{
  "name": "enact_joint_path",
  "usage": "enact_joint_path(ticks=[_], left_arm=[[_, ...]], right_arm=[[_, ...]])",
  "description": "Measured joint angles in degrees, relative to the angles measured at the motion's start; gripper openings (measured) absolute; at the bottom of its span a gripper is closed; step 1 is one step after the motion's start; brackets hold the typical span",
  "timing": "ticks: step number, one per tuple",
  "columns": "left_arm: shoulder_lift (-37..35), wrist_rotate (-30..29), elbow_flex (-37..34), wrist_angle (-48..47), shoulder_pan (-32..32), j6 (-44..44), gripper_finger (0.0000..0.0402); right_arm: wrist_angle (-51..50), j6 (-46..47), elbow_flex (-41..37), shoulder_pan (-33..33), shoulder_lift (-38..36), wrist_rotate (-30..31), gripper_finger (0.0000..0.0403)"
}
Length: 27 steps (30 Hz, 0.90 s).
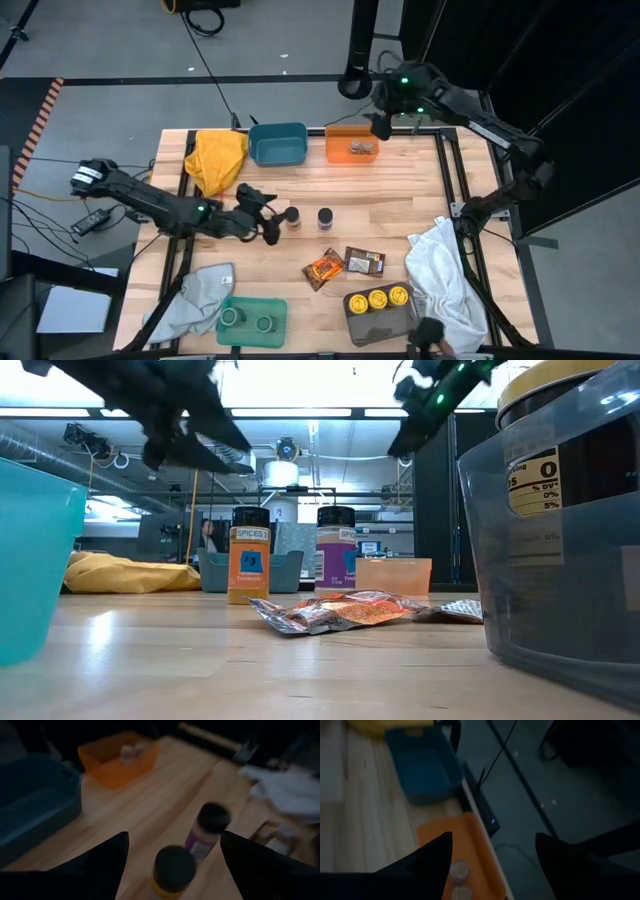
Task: Sort spices by type
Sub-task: Put the left black seasoning bottle into the blue bin
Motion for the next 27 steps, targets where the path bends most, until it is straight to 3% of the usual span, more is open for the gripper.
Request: enact_joint_path(ticks=[10,21,27], left_arm=[[11.9,2.1,2.9,0.3,3.3,2.6,0.0321],[17.7,7.8,2.9,3.8,3.6,1.7,0.0321],[18.6,7.8,2.9,3.9,3.7,1.8,0.0318]], right_arm=[[-1.0,4.7,0.0,0.0,-9.8,0.0,0.0288],[-7.7,4.8,-0.9,-0.1,-10.1,0.7,0.0281],[-7.6,5.5,-2.2,-0.1,-10.1,0.6,0.0276]])
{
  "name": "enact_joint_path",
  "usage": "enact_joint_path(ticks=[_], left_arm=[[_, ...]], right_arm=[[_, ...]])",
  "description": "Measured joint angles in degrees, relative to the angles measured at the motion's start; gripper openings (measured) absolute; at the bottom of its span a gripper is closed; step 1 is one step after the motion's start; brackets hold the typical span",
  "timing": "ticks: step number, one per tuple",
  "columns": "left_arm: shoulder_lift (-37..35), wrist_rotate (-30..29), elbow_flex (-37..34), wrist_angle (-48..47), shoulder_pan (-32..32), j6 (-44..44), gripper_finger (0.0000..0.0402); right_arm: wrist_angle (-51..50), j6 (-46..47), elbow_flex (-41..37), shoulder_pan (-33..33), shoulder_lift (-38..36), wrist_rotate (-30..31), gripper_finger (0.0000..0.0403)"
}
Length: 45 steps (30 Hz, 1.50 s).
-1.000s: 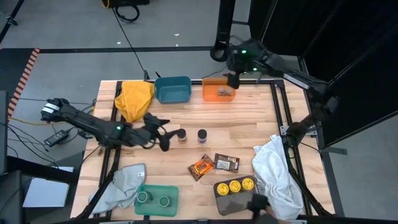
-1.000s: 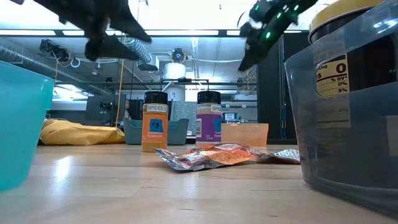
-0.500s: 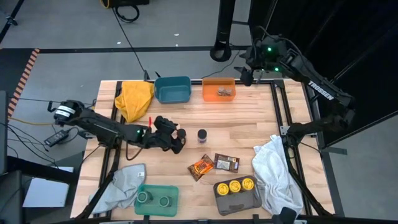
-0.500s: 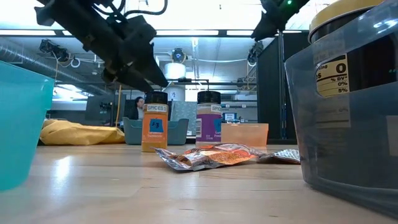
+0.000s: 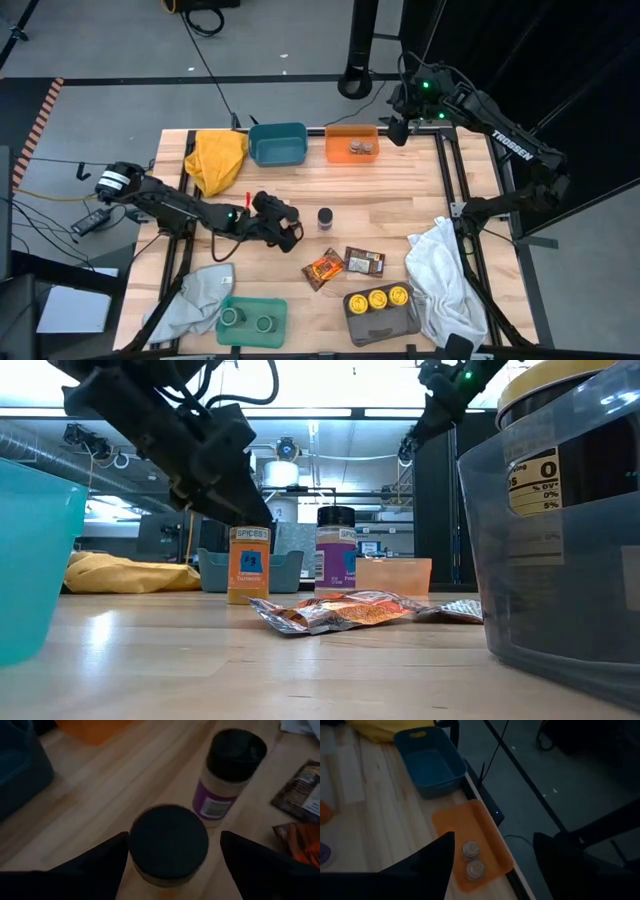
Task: Sort spices by type
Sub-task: Put the left black seasoning bottle into the blue bin
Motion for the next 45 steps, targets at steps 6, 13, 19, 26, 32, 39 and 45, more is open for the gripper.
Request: enact_joint_path(ticks=[6,13,19,26,32,39,45], left_arm=[[0.1,-1.2,-0.1,0.0,0.4,0.0,0.027],[0.1,0.6,-0.5,0.5,1.5,-0.6,0.0191],[0.1,1.2,-0.2,1.3,2.2,-3.1,0.0189],[0.2,-1.0,7.4,-3.6,4.5,-4.2,0.0189],[0.1,-6.6,17.0,-14.7,8.9,-4.5,0.0193],[0.1,-13.4,25.5,-25.1,16.4,-4.6,0.0195],[0.1,-13.4,26.4,-29.8,25.3,-5.9,0.0196]], right_arm=[[0.1,0.8,0.0,0.0,0.0,0.0,0.0274],[0.1,0.9,-0.1,0.0,0.0,0.0,0.0271],[0.1,0.9,-0.1,0.0,0.0,0.0,0.0258],[0.1,0.4,-0.1,0.0,-1.6,0.0,0.0247],[-0.1,-1.5,-0.1,-0.1,-3.3,0.0,0.0249],[-1.0,-1.2,-0.1,-0.1,-5.6,0.0,0.0243],[-3.1,-0.5,-0.1,-0.1,-7.0,0.0,0.0244]])
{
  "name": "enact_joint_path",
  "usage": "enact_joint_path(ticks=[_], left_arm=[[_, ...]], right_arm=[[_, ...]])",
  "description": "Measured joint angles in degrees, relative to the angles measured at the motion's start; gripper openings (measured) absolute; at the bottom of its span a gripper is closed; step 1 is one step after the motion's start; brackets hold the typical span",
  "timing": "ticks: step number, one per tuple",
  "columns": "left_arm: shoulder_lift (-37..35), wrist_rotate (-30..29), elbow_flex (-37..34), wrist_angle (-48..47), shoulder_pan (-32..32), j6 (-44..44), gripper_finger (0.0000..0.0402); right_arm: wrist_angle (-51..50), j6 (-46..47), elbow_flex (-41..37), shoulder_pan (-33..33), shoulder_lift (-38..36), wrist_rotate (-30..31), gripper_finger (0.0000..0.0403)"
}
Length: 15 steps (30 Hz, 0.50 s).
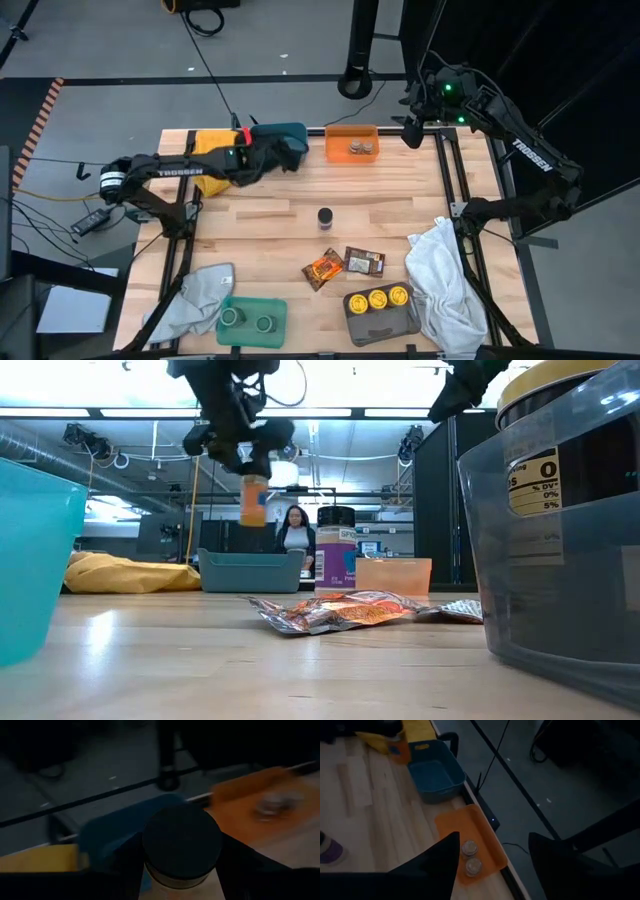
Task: Sort spices by type
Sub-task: Put the left black seasoning bottle into the blue bin
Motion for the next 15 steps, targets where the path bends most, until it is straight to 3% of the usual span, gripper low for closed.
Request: enact_joint_path(ticks=[6,10,15], left_arm=[[-0.1,4.2,-1.6,-1.6,8.5,4.8,0.0197],[-0.5,9.7,-4.5,5.5,13.4,10.6,0.0198],[-0.5,11.8,-8.8,12.3,18.0,12.0,0.0198]], right_arm=[[-0.8,4.4,0.0,0.0,-0.1,0.0,0.024],[-0.8,5.3,0.0,0.0,-0.1,0.0,0.0242],[-0.8,5.9,0.0,0.0,-0.1,1.8,0.024]])
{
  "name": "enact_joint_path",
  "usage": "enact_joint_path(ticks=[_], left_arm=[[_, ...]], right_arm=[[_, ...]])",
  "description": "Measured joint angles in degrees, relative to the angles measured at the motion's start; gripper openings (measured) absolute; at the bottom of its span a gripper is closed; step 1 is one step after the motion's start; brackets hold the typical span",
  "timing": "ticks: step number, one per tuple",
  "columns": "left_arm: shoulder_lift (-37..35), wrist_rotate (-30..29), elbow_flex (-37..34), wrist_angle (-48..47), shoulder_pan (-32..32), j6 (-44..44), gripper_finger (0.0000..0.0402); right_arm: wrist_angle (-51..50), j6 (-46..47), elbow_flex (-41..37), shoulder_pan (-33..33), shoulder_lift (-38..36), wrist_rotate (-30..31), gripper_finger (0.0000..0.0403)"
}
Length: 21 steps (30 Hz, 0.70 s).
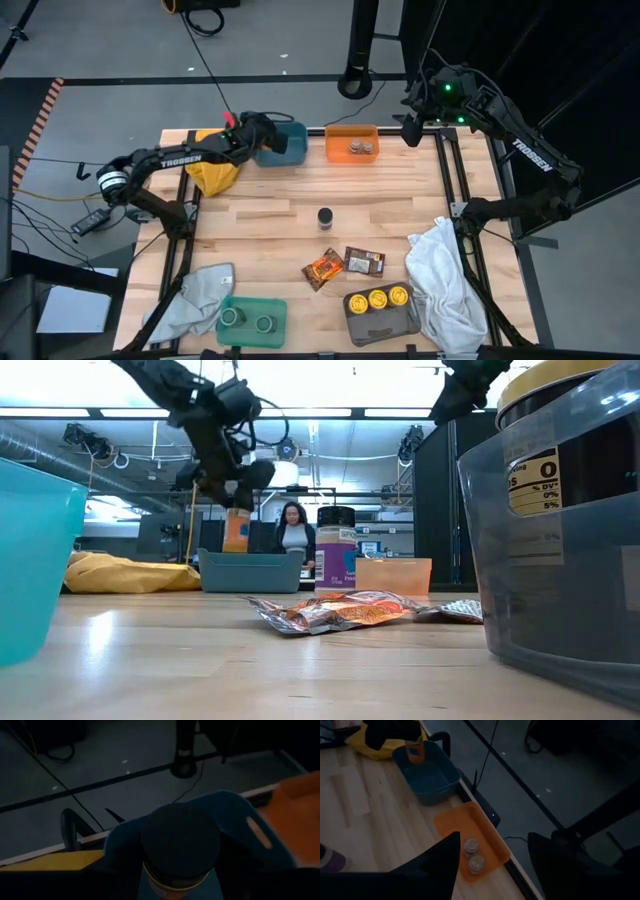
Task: Sort spices by type
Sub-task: Put the left black seasoning bottle into the blue bin
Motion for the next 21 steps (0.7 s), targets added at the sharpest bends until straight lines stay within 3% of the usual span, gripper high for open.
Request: enact_joint_path(ticks=[8,21], left_arm=[[0.0,4.6,-7.3,14.2,3.2,2.8,0.0198],[0.2,3.7,-11.5,16.8,6.4,3.2,0.02]], right_arm=[[0.1,0.0,0.0,0.0,0.0,1.0,0.0239],[0.8,0.0,0.0,0.0,0.0,1.2,0.0236]])
